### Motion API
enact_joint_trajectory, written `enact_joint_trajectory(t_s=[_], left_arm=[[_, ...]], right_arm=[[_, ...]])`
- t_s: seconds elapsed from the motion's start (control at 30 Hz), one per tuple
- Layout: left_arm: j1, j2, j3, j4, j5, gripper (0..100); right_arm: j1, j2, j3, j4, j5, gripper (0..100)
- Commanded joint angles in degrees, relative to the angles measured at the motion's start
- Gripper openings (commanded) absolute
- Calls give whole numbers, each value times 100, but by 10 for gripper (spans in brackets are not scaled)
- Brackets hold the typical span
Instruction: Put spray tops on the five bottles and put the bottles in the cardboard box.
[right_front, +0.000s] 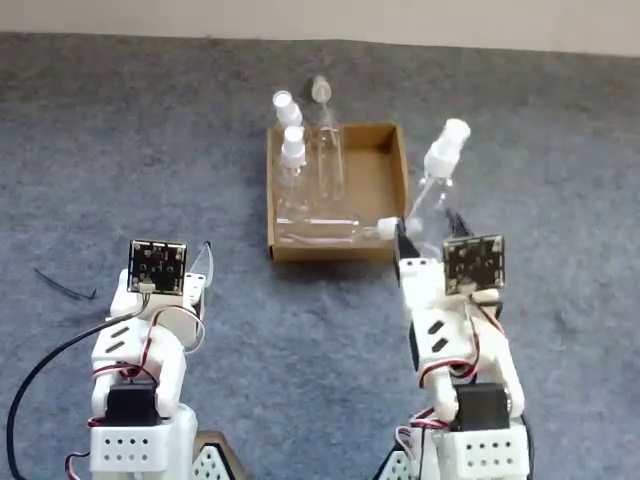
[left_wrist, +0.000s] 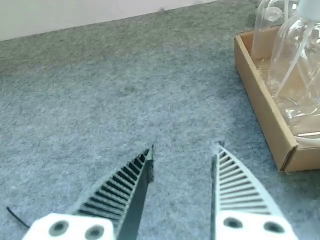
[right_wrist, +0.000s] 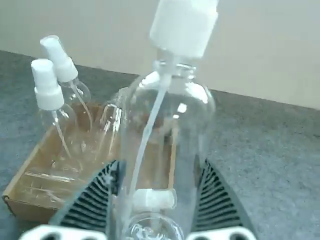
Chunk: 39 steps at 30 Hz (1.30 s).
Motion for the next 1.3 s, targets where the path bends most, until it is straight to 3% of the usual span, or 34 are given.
enact_joint_trajectory(t_s=[0.0,0.43,0.63,0.77,1.0,1.27], left_arm=[[-31,-48,-40,-132,26,171],[-31,-48,-40,-132,26,171],[-31,-48,-40,-132,26,171],[-31,-48,-31,-132,26,171],[-31,-48,-22,-141,-431,171],[-31,-48,-22,-132,-431,171]], right_arm=[[-119,989,-901,-338,-220,5],[-277,6519,-3090,-4119,-229,5],[-567,8989,-4734,-4690,-185,5],[-646,9921,-5385,-5525,-220,5],[-716,10800,-4840,-7565,-220,4],[-681,11565,-4796,-8593,-193,4]])
